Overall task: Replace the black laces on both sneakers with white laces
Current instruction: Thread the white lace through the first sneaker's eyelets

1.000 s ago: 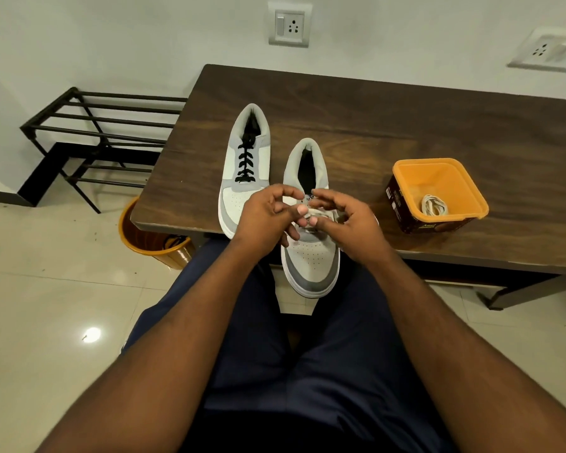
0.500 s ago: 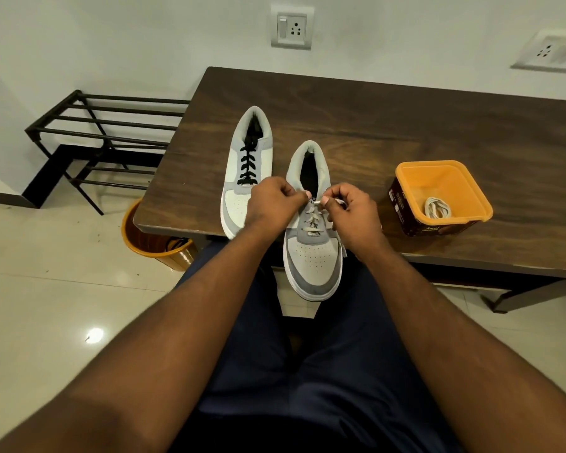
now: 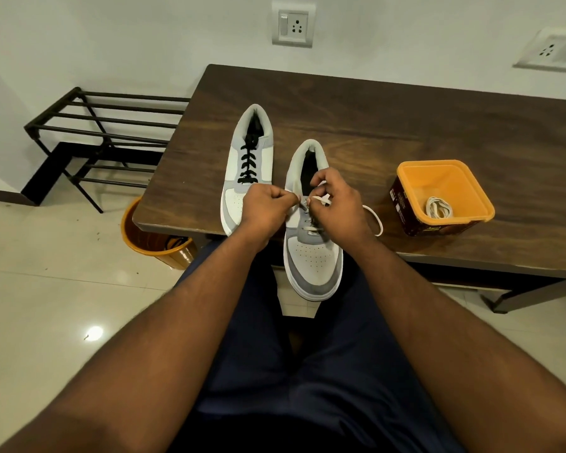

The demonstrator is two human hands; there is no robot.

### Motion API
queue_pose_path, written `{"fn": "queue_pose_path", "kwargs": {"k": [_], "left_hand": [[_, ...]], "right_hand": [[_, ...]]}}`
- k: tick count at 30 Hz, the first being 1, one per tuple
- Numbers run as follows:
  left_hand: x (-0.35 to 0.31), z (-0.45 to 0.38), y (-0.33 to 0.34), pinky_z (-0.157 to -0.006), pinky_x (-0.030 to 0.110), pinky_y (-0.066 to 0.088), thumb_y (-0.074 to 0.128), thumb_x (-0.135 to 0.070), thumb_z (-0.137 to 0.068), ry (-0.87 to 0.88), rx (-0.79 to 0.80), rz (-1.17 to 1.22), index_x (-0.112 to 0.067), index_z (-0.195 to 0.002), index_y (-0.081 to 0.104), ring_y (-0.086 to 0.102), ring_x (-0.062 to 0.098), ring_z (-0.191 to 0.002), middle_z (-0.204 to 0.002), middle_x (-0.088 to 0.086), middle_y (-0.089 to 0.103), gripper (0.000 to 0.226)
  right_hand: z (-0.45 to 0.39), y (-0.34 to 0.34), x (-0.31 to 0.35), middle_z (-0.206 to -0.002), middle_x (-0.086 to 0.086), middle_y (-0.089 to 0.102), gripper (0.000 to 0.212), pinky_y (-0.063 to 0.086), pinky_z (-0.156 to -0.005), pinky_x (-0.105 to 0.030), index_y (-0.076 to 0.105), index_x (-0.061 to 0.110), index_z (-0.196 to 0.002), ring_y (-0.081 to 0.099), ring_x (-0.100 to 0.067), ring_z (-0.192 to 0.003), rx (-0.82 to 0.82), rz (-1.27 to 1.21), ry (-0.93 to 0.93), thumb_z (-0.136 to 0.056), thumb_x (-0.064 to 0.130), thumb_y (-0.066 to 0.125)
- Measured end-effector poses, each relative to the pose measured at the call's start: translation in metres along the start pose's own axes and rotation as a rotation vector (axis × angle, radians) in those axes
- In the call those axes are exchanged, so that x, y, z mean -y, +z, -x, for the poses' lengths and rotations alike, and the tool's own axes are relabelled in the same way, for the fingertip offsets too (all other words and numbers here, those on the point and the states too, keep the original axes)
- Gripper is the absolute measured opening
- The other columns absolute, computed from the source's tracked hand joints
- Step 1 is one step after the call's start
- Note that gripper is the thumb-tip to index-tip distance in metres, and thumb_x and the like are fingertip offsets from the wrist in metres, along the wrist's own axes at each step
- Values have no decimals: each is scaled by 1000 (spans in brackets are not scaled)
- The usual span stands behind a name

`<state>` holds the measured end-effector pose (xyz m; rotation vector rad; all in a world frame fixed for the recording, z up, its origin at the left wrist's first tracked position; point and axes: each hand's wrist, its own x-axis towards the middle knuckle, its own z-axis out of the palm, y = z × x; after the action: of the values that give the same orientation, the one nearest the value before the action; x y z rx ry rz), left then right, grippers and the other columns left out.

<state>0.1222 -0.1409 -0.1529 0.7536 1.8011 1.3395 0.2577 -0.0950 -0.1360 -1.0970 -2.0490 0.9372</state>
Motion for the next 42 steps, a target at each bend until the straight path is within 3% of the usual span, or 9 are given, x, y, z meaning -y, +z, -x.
{"fn": "queue_pose_path", "kwargs": {"k": [6, 12, 19, 22, 25, 29, 32, 35, 42], "left_hand": [[5, 0, -2, -61, 38, 43, 75, -24, -81, -29, 63, 69, -4, -72, 73, 47, 23, -58, -58, 10, 58, 22], [2, 7, -2, -74, 36, 57, 69, -5, -87, -2, 65, 18, -7, -91, 74, 62, 18, -68, -79, 10, 71, 7], [5, 9, 0, -74, 43, 58, 66, 3, -86, 2, 13, -2, -10, -93, 73, 59, 21, -66, -85, 19, 70, 17], [8, 13, 3, -72, 33, 56, 65, 7, -85, 15, -13, 58, -3, -92, 73, 59, 19, -68, -82, 6, 70, 15], [12, 16, 6, -69, 21, 53, 66, 8, -84, 44, -28, 79, -2, -91, 74, 63, 13, -74, -87, -10, 68, 15], [14, 17, 9, -74, 19, 54, 67, 8, -83, 57, -38, 121, 1, -95, 74, 65, 11, -78, -90, -4, 69, 15], [14, 18, 10, -81, 28, 57, 68, 7, -83, 46, -49, 151, 2, -97, 74, 67, 17, -84, -98, 4, 71, 16], [15, 18, 12, -78, 23, 57, 69, 7, -83, 23, -57, 191, 2, -97, 74, 68, 15, -84, -94, -1, 70, 16], [14, 20, 15, -82, 23, 56, 70, 6, -82, 31, -66, 176, 2, -96, 74, 68, 17, -88, -91, -10, 66, 15]], "right_hand": [[-1, 2, -2, -83, 4, 61, 23, 53, -73, -39, 50, 20, -97, 60, -12, -77, -20, -85, 64, -82, 5, 60], [-4, 3, -2, -84, 8, 57, 24, 53, -70, -49, 44, 21, -96, 59, -19, -76, 50, 111, -46, -83, 5, 58], [-9, -1, -4, -89, -5, 60, 30, 50, -65, -38, 42, 26, -87, 53, -14, -74, 92, -34, 63, -85, -2, 52], [-9, 6, -4, -88, -7, 61, 33, 48, -62, -38, 43, 29, -81, 49, -13, -70, 60, -113, 136, -85, -3, 53], [-9, 13, -1, -83, 2, 56, 25, 49, -72, -39, 47, 20, -87, 51, -13, -76, 13, -44, 141, -85, -3, 53], [-11, 17, 3, -82, 6, 58, 24, 51, -71, -42, 45, 25, -88, 59, -22, -77, -9, 100, 120, -85, 3, 50], [-13, 20, 4, -77, 1, 61, 27, 52, -69, -42, 55, 24, -84, 59, -22, -74, -80, -87, 251, -83, -3, 51], [-11, 25, 9, -84, -7, 69, 32, 58, -78, -43, 68, 19, -80, 63, -20, -76, -127, -313, 419, -83, -8, 50], [2, 18, -2, -102, 2, 73, 22, 54, -84, -38, 74, 22, -99, 66, -20, -94, -87, 178, 258, -91, 13, 56]]}}
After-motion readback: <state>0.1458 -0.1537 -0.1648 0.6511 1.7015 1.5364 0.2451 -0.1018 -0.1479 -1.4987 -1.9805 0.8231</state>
